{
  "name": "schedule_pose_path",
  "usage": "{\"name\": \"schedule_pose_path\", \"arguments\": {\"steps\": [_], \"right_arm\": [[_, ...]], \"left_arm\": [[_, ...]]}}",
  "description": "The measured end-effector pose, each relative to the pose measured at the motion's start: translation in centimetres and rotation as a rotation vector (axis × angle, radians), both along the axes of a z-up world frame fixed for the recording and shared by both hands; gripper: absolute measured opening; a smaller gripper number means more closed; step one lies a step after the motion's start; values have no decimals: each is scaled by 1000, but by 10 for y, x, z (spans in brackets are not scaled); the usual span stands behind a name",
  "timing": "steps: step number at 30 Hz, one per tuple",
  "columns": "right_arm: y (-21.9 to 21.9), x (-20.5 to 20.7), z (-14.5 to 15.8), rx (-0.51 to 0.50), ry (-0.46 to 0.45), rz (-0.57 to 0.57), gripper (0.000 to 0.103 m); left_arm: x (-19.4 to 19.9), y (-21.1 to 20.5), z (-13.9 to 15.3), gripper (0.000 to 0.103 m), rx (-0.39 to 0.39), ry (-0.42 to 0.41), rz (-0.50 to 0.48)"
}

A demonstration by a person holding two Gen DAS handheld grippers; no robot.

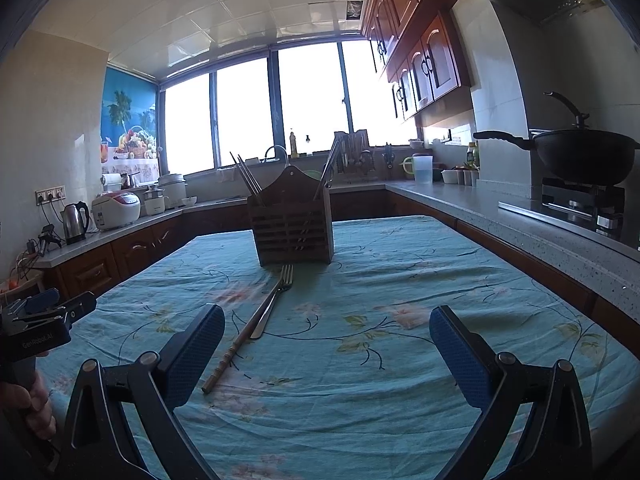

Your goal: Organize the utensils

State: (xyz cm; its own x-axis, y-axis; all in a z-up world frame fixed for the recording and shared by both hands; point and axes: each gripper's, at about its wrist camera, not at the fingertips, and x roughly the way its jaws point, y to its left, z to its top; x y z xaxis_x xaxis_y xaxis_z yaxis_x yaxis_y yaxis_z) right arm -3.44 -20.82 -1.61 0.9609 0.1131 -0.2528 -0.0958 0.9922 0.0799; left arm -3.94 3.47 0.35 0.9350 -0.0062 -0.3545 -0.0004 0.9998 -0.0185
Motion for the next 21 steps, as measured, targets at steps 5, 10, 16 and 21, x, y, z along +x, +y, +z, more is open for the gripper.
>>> {"name": "schedule_pose_path", "arguments": {"steps": [5, 10, 16, 21], "right_arm": [[1, 0, 1, 1, -4, 3, 103], [1, -1, 2, 5, -8, 6, 103], [1, -2, 3, 7, -16, 9, 103], [1, -3, 4, 9, -19, 10, 103]], "left_arm": [[-1, -2, 0, 102, 2, -2, 3], [-1, -4, 0, 102, 3, -6, 6], [-3, -8, 0, 102, 6, -16, 4], [-3, -9, 0, 102, 9, -17, 7]]}}
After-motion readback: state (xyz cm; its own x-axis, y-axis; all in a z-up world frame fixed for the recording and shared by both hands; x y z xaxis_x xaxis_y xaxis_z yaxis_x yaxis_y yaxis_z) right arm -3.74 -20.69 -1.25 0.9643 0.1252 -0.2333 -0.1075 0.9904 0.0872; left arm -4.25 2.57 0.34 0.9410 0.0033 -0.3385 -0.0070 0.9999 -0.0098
